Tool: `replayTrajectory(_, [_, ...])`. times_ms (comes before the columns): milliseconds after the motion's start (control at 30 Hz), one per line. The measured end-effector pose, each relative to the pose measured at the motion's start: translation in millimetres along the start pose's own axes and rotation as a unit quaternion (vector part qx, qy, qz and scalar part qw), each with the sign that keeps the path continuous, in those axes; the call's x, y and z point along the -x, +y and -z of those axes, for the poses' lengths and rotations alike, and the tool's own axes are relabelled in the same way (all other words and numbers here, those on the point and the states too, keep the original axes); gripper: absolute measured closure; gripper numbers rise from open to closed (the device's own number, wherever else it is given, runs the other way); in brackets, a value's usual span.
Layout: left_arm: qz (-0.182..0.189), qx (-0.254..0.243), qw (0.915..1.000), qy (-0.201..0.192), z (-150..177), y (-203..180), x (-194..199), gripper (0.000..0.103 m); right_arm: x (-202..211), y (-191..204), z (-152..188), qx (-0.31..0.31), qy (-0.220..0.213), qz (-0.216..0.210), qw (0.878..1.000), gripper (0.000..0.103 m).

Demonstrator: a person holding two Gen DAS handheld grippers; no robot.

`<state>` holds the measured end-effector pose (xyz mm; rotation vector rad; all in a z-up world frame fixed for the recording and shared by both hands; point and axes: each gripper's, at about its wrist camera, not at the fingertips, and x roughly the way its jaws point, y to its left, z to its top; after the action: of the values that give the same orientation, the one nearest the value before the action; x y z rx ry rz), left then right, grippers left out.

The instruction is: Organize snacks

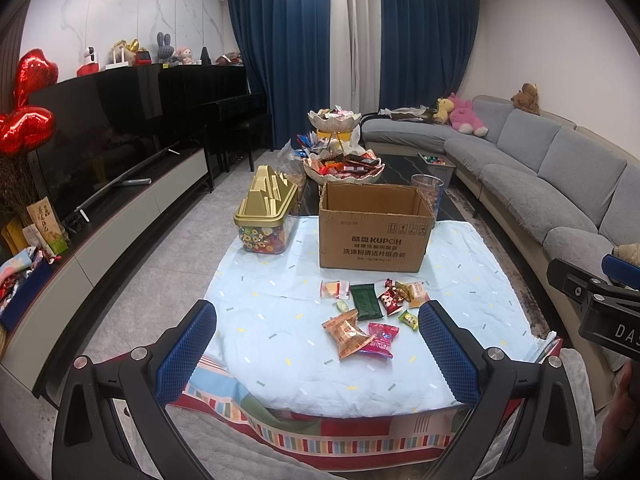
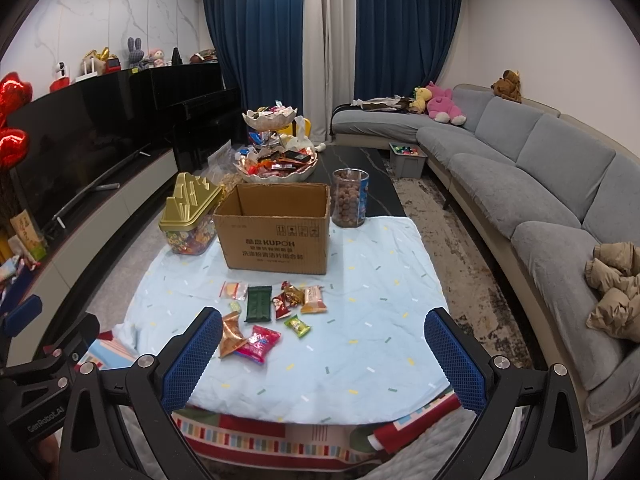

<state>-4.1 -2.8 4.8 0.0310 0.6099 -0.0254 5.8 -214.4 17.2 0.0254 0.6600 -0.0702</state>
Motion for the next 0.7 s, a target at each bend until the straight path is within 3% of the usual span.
replayTrajectory(700, [0.0, 0.0, 1.0, 0.0, 0.8, 0.5, -0.6, 0.0, 1.6, 0.2, -2.3, 0.0, -0.001, 0.0, 1.0, 0.001])
